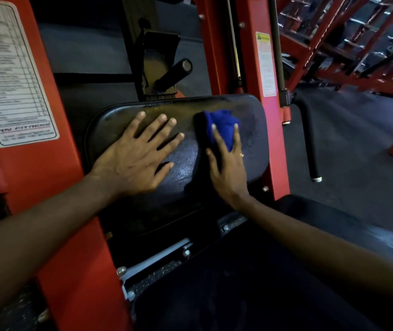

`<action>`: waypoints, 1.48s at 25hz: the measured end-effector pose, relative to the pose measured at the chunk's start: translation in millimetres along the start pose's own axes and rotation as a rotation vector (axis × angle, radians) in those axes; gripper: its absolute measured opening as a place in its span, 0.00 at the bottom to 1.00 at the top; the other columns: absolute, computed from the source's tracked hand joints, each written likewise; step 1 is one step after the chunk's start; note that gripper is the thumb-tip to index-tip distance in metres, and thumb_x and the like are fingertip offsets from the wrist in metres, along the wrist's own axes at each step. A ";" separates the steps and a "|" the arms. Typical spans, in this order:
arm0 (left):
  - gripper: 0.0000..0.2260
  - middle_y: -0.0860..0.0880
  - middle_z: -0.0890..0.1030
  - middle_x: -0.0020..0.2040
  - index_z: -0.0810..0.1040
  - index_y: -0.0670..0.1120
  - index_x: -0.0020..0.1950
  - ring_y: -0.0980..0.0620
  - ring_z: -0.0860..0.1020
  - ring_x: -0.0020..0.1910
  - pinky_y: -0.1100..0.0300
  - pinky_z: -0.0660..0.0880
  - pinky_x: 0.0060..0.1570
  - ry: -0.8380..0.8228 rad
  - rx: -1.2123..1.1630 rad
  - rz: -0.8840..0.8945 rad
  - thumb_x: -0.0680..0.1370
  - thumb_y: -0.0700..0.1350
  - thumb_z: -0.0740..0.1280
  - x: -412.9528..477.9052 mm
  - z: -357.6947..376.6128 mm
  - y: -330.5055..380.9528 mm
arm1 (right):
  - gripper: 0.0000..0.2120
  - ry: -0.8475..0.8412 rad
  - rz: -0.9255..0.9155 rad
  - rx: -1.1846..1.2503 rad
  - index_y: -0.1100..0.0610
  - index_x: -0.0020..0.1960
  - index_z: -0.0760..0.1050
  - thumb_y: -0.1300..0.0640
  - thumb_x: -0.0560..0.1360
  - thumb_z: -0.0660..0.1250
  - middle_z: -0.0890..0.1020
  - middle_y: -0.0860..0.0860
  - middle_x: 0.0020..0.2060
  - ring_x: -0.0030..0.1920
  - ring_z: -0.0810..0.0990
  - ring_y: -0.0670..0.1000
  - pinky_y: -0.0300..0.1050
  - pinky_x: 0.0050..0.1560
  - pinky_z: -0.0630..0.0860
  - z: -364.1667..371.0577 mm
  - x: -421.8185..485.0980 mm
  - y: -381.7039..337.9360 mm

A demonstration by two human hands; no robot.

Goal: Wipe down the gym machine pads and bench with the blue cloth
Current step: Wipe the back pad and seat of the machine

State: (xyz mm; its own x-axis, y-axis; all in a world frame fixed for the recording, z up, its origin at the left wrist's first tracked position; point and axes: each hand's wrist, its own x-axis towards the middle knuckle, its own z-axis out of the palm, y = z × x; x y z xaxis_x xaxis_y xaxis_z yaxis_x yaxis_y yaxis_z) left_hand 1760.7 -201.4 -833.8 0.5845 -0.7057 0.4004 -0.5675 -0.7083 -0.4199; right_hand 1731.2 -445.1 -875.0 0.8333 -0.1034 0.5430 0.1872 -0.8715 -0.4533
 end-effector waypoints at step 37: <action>0.29 0.39 0.61 0.78 0.65 0.44 0.77 0.41 0.59 0.77 0.45 0.54 0.76 0.009 -0.181 0.028 0.78 0.56 0.52 79.0 13.4 52.5 | 0.23 0.194 0.219 0.007 0.41 0.76 0.66 0.49 0.81 0.61 0.57 0.51 0.80 0.75 0.66 0.56 0.55 0.66 0.70 -7.8 39.1 42.1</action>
State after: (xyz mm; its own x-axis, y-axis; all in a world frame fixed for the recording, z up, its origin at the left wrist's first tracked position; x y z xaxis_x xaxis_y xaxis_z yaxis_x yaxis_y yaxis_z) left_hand 1784.9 -294.1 -835.2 0.5626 -0.7245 0.3983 -0.6789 -0.6798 -0.2776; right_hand 1767.6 -489.5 -867.4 0.7395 -0.3786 0.5566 0.0184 -0.8152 -0.5789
